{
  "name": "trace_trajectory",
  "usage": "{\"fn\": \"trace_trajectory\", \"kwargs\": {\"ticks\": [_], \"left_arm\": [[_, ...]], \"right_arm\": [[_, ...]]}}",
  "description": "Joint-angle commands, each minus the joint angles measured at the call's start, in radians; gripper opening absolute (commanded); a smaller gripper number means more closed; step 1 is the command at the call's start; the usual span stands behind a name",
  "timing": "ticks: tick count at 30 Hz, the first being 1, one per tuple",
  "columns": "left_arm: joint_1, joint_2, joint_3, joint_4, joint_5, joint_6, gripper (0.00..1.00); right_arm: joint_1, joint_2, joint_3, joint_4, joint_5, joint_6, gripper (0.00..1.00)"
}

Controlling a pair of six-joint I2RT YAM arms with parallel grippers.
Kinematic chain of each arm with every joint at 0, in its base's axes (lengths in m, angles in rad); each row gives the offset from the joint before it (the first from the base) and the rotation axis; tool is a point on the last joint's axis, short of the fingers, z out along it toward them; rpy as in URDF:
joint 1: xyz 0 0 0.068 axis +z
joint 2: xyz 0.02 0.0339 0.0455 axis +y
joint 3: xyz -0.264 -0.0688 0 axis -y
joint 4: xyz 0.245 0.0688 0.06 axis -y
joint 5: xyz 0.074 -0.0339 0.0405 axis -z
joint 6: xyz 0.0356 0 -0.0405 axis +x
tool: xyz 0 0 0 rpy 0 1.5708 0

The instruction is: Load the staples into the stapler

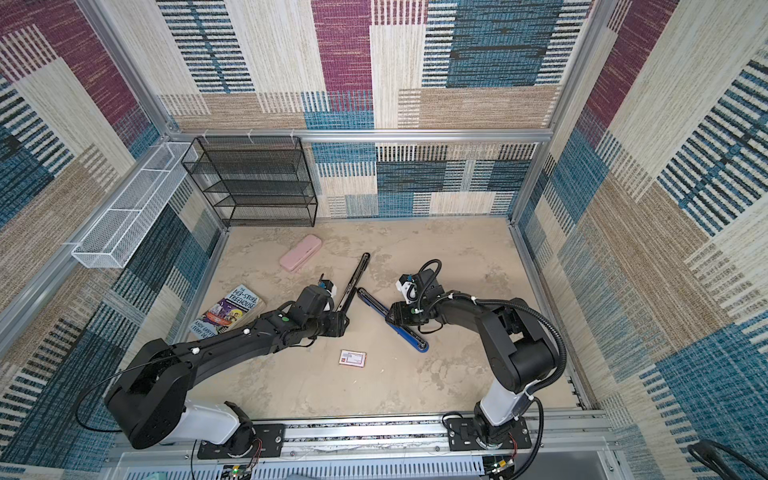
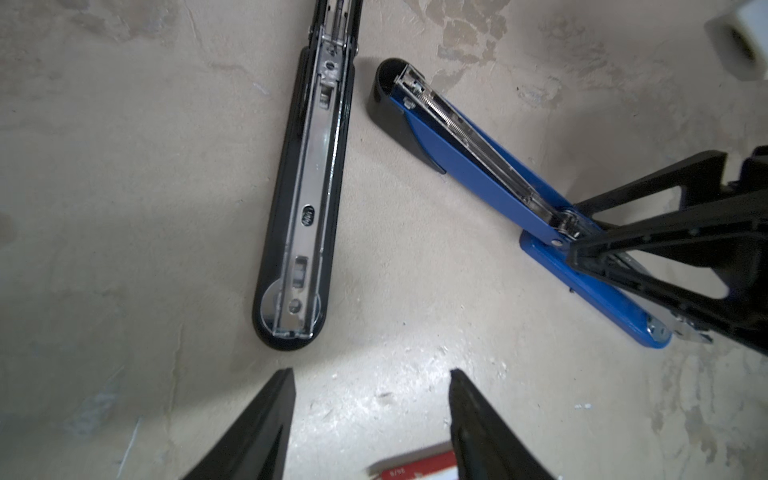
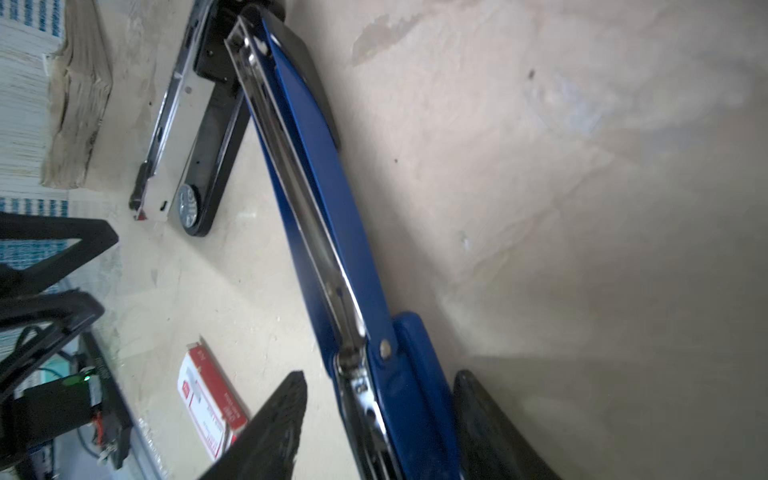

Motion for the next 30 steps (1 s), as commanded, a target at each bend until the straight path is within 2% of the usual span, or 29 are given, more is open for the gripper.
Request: {"fn": "trace_trajectory", "kwargs": {"ticks": [1, 7, 16, 23, 30], "left_arm": [[0.005, -0.013, -0.012, 0.029, 0.015, -0.022, 0.62], [0.017, -0.031, -0.034, 0.032, 0.015, -0.026, 0.62], [0.027, -0.044, -0.042, 0.029, 0.02, -0.03, 0.62], [0.031, -0.067, -0.053, 0.024, 0.024, -0.037, 0.62], [0.031, -0.077, -0.063, 0.015, 0.036, -0.051, 0.62]], "right_arm": [[0.037, 0.03, 0.031, -0.038, 0.12, 0.005, 0.55], [0.069, 0.053, 0.061, -0.071, 0.259, 0.053, 0.41], [0.033, 0.043, 0.087, -0.012, 0.411, 0.195, 0.38], [-0.075, 0.103, 0.163, 0.04, 0.409, 0.261, 0.37], [-0.113, 0.195, 0.28, 0.049, 0.391, 0.278, 0.36]]}}
